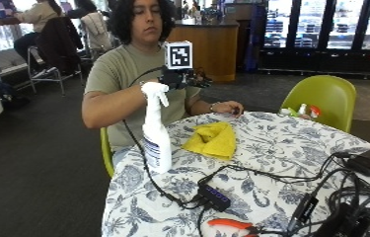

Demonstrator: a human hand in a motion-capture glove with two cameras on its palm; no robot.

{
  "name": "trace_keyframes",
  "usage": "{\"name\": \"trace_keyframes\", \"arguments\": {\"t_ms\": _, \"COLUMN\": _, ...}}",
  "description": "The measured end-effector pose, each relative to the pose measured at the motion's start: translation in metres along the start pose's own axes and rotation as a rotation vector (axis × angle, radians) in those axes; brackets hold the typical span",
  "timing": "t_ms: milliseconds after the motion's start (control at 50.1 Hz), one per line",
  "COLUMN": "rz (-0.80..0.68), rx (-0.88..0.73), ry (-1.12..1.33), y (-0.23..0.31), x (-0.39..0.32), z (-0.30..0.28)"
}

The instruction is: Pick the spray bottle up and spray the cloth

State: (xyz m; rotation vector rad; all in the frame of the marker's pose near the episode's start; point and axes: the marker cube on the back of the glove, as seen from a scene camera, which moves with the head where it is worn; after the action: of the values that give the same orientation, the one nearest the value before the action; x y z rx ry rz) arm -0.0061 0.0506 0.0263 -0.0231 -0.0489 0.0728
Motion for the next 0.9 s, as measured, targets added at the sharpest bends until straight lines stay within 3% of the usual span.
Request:
{"name": "trace_keyframes", "arguments": {"t_ms": 100, "rz": 0.184, "rx": -0.019, "ry": 0.192, "y": 0.029, "x": 0.014, "z": 0.005}}
{"name": "trace_keyframes", "arguments": {"t_ms": 300, "rz": 0.037, "rx": -0.007, "ry": 0.105, "y": 0.096, "x": 0.005, "z": -0.012}}
{"name": "trace_keyframes", "arguments": {"t_ms": 399, "rz": 0.031, "rx": 0.031, "ry": 0.039, "y": 0.129, "x": 0.001, "z": -0.022}}
{"name": "trace_keyframes", "arguments": {"t_ms": 659, "rz": 0.371, "rx": 0.187, "ry": 0.018, "y": 0.210, "x": 0.016, "z": -0.018}}
{"name": "trace_keyframes", "arguments": {"t_ms": 899, "rz": 0.617, "rx": 0.417, "ry": -0.318, "y": 0.251, "x": 0.011, "z": 0.029}}
